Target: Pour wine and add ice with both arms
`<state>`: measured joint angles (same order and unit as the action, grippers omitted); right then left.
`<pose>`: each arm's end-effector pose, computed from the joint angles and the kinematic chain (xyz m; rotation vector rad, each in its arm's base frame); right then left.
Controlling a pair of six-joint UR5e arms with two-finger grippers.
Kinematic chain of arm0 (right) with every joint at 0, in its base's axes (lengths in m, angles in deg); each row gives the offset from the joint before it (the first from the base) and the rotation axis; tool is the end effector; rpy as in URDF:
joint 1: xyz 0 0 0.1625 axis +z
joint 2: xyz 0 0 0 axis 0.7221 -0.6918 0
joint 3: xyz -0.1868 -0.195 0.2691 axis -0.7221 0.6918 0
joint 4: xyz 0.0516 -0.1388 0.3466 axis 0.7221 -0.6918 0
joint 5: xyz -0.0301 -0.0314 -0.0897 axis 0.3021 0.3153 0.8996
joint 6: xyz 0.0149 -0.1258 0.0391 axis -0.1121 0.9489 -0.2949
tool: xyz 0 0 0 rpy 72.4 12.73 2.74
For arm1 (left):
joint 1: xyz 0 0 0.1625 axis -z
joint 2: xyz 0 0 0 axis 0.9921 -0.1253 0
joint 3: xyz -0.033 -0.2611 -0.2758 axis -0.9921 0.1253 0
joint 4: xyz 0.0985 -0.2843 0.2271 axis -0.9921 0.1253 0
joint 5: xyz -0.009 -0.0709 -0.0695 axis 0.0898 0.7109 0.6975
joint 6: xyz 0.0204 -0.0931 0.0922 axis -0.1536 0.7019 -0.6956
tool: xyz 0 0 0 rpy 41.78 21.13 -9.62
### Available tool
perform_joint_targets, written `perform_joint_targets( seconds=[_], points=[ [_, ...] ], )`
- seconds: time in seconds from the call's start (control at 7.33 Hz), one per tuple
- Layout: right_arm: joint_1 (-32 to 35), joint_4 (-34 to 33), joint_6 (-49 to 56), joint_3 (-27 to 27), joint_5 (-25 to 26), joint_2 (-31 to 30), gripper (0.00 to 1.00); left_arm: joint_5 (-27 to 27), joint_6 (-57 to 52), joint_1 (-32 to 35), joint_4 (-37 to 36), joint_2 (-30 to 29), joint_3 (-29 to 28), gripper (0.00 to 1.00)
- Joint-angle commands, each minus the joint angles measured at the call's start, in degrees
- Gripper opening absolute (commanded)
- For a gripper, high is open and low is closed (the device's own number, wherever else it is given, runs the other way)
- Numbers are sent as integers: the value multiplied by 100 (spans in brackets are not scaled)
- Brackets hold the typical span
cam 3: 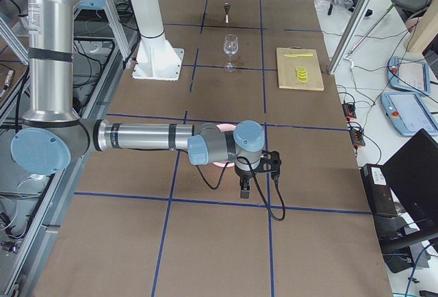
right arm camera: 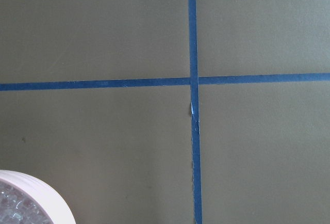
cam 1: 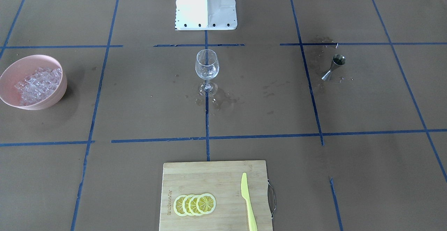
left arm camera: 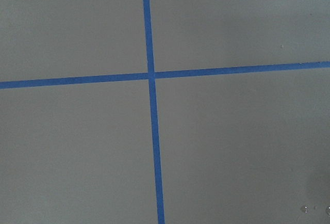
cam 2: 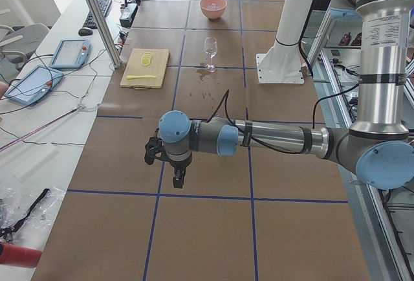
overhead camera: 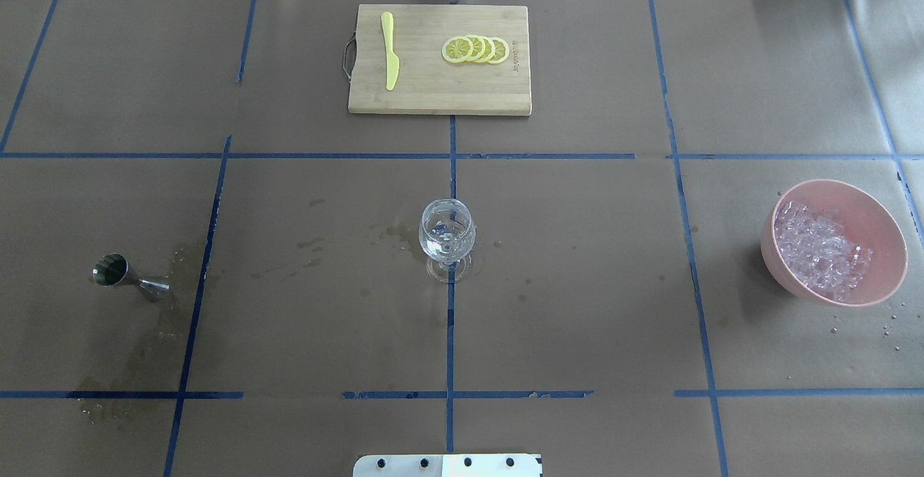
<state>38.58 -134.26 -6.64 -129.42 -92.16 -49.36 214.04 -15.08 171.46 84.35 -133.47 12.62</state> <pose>0.0003 -0.4405 0.6147 0.0391 -0.7934 0.0617 -0.0245 -0.4409 0.5827 0.0837 0.8381 0.0484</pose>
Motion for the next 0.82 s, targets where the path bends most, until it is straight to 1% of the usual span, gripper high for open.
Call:
perform_joint_targets(
  seconds=[0.0, 0.14, 0.55, 0.68],
  points=[
    [0, 36, 0, -6, -9, -14, 100, -354, -106, -15, 24, 55, 314, 100],
    [0, 36, 0, -6, -17, -14, 100, -426, -438, -41, -10, 99, 473, 100],
    [0, 62, 9, -32, 0, -93, 100, -462, -459, -129, 16, 91, 465, 100],
    [0, 71, 18, -24, 35, -67, 100, -462, -459, -129, 16, 74, 578, 100]
  ],
)
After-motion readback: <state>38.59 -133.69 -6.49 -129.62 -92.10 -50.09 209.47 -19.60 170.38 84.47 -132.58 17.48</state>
